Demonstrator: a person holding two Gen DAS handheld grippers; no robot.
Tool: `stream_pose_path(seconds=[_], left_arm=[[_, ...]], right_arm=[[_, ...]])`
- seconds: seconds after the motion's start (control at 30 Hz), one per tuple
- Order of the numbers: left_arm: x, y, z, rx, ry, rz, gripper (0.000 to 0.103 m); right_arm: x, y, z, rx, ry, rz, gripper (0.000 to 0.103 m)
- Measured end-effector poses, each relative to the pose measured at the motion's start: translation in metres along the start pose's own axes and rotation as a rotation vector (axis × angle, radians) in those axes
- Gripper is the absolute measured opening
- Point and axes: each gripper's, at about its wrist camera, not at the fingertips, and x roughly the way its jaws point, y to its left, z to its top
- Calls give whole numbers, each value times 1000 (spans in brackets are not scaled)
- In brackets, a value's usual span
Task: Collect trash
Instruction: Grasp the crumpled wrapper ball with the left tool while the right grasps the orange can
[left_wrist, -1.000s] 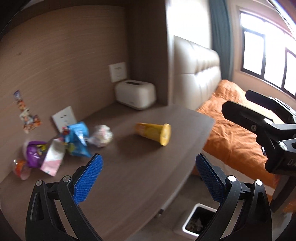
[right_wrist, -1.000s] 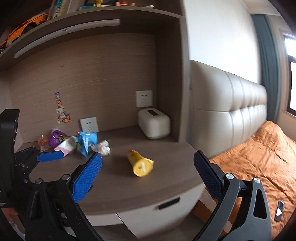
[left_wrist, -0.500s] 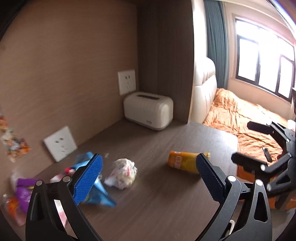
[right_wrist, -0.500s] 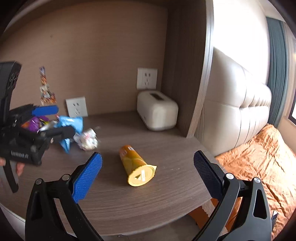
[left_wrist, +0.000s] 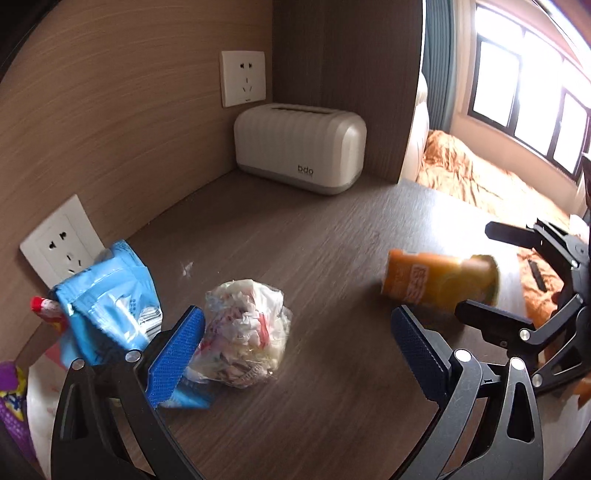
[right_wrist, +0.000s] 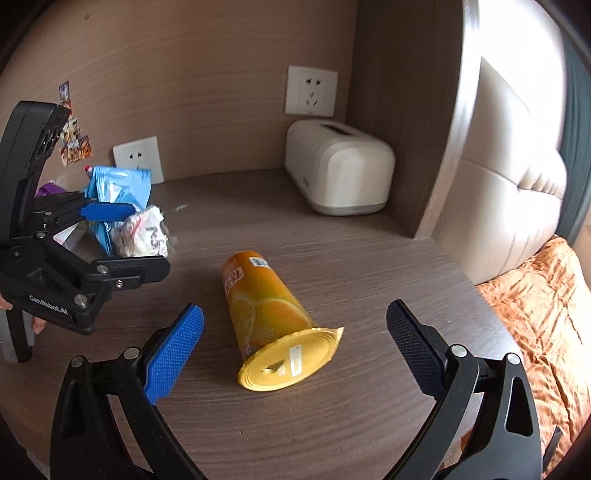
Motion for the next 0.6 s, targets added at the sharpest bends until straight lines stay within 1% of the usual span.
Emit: stream_pose_path(seconds=[0.1,0.13,0.17,0.2,0.23,0.27,0.3,0.33,0.37,0.43,0.5,0.6], left_arm=[[4,5,3,-5,4,-19,98],[8,7,4,-9,24,-21,98],[13,9,4,-17,55,-39,98],[15,12,4,-27,67,-59,98],[17,14,3,-38,76,-72,98],[19,16,3,-48,85,-80,98],[20,19,2,-60,91,-97,97],[21,20,2,-66,95,-103,92],[22,21,1,-66,101,-101,86],[24,23,1,-70,112,-110,57],[24,24,0,-77,115,-118,56],[20,22,-1,-71,100,-118,53]], right_arm=[[12,2,1,-15,20,19,99],[15,3,1,-17,31,28,99],[18,3,1,-18,40,40,99],[20,5,1,-20,48,47,94],[23,6,0,-21,57,55,83],[25,7,-1,-17,69,69,76],[27,8,-1,-15,77,71,65],[28,10,-2,-15,83,73,59],[30,11,-4,-12,87,76,58],[30,11,-5,2,81,84,58],[28,11,-5,18,68,77,57],[25,9,-5,46,52,73,57]])
